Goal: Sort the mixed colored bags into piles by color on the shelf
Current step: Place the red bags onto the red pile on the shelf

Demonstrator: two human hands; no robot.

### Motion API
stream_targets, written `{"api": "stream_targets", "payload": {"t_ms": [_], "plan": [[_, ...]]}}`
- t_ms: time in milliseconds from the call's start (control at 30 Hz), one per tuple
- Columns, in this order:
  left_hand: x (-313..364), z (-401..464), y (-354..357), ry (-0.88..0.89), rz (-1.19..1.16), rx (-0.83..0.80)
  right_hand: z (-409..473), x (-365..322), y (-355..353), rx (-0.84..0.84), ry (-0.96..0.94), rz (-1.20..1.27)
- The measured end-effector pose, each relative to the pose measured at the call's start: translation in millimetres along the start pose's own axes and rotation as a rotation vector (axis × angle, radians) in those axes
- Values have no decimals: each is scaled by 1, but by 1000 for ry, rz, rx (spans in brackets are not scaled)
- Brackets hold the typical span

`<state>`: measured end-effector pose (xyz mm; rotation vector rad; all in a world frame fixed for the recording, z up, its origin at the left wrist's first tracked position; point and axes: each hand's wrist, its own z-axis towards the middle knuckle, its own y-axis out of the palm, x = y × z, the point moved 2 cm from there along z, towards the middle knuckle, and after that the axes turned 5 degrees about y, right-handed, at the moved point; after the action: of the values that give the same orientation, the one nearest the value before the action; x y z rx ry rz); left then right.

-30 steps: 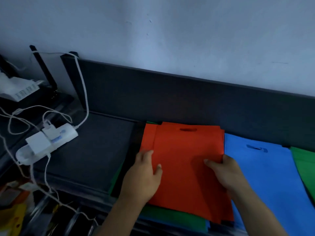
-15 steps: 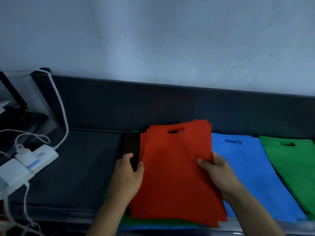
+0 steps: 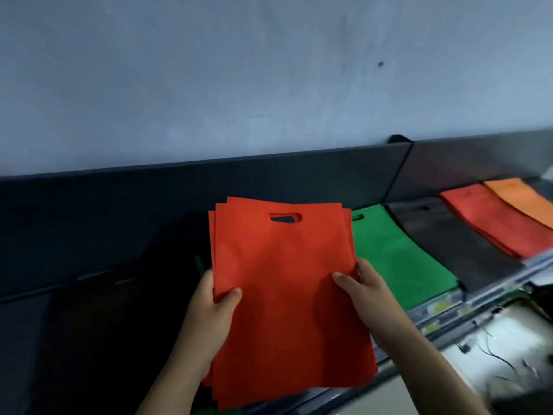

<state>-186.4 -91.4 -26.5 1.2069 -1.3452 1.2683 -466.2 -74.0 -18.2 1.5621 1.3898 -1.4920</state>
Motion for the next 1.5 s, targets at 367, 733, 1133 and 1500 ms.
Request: {"api": "stream_targets", "payload": {"t_ms": [367, 733, 1133, 1500], "plan": [[49, 1, 273, 46, 67, -264, 20, 48, -256, 258, -20, -29], [83, -23, 545, 72, -37, -415, 27, 110, -499, 516, 109, 21], [92, 38, 684, 68, 39, -340, 134, 138, -601, 509, 152, 22], [84, 162, 797, 65, 287, -295, 313, 124, -679, 443, 97, -190]]}}
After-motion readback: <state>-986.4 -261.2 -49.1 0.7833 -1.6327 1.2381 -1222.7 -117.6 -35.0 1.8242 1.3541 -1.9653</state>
